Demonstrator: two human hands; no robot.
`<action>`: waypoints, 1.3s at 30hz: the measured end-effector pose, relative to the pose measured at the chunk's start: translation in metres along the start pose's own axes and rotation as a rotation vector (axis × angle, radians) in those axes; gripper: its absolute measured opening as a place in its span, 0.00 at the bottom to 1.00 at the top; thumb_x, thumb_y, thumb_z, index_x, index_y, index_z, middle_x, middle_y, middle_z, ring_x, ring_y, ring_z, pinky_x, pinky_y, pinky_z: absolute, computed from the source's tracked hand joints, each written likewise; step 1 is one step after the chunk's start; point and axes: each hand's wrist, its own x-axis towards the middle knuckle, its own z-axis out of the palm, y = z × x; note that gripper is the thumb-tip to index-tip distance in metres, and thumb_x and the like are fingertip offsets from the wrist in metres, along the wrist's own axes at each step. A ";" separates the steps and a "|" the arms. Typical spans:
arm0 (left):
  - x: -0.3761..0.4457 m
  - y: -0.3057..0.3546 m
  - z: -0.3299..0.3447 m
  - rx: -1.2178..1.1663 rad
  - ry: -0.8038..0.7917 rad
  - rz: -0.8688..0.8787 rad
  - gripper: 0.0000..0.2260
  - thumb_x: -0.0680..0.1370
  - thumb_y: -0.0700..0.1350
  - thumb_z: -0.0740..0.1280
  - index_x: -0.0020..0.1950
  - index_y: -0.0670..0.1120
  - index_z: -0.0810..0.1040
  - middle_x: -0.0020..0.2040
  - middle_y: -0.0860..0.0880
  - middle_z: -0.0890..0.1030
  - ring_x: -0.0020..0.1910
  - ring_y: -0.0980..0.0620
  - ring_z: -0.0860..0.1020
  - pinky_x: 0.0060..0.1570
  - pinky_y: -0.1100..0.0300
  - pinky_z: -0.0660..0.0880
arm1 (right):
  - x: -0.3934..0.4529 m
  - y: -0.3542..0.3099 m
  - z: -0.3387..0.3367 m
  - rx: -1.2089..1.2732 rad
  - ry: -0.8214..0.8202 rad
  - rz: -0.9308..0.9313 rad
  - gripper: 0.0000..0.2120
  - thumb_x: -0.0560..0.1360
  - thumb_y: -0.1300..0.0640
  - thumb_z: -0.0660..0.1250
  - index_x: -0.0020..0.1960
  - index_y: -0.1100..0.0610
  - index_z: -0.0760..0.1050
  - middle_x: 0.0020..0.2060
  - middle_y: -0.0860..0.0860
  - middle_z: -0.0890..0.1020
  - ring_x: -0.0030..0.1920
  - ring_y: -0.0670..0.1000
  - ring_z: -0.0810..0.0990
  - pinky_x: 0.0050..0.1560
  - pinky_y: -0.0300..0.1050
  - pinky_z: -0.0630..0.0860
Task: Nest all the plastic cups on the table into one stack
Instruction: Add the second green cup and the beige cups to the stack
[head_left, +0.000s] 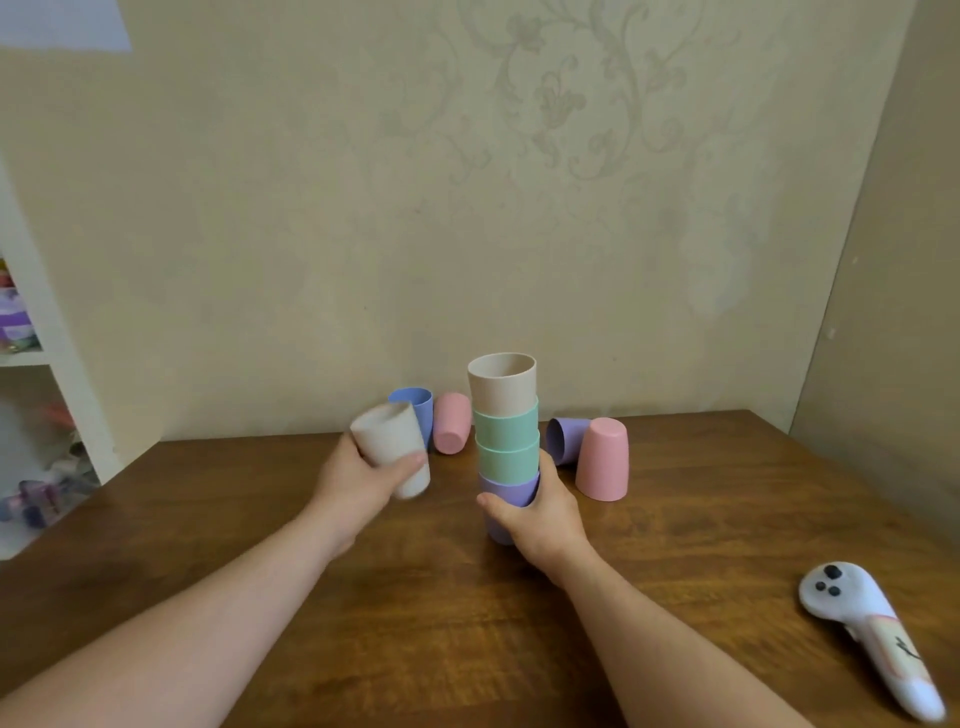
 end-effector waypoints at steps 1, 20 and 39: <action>0.003 0.022 0.002 -0.088 0.018 0.049 0.32 0.71 0.53 0.85 0.70 0.51 0.76 0.63 0.51 0.84 0.64 0.48 0.83 0.62 0.48 0.80 | 0.000 0.000 -0.002 -0.001 0.007 -0.007 0.34 0.72 0.50 0.83 0.68 0.36 0.65 0.56 0.34 0.78 0.56 0.39 0.79 0.61 0.43 0.76; -0.021 0.114 0.082 -0.248 -0.351 0.058 0.24 0.77 0.46 0.80 0.69 0.54 0.75 0.59 0.53 0.86 0.55 0.52 0.86 0.44 0.54 0.78 | -0.003 0.009 0.001 0.024 0.016 -0.005 0.34 0.71 0.50 0.83 0.68 0.36 0.67 0.60 0.39 0.81 0.59 0.41 0.81 0.57 0.40 0.77; -0.008 0.088 0.076 -0.019 -0.394 0.180 0.43 0.70 0.50 0.85 0.77 0.55 0.63 0.64 0.55 0.82 0.58 0.59 0.83 0.44 0.63 0.81 | -0.002 0.009 0.001 0.070 -0.007 0.013 0.34 0.71 0.50 0.83 0.69 0.38 0.68 0.60 0.38 0.81 0.59 0.43 0.81 0.57 0.41 0.79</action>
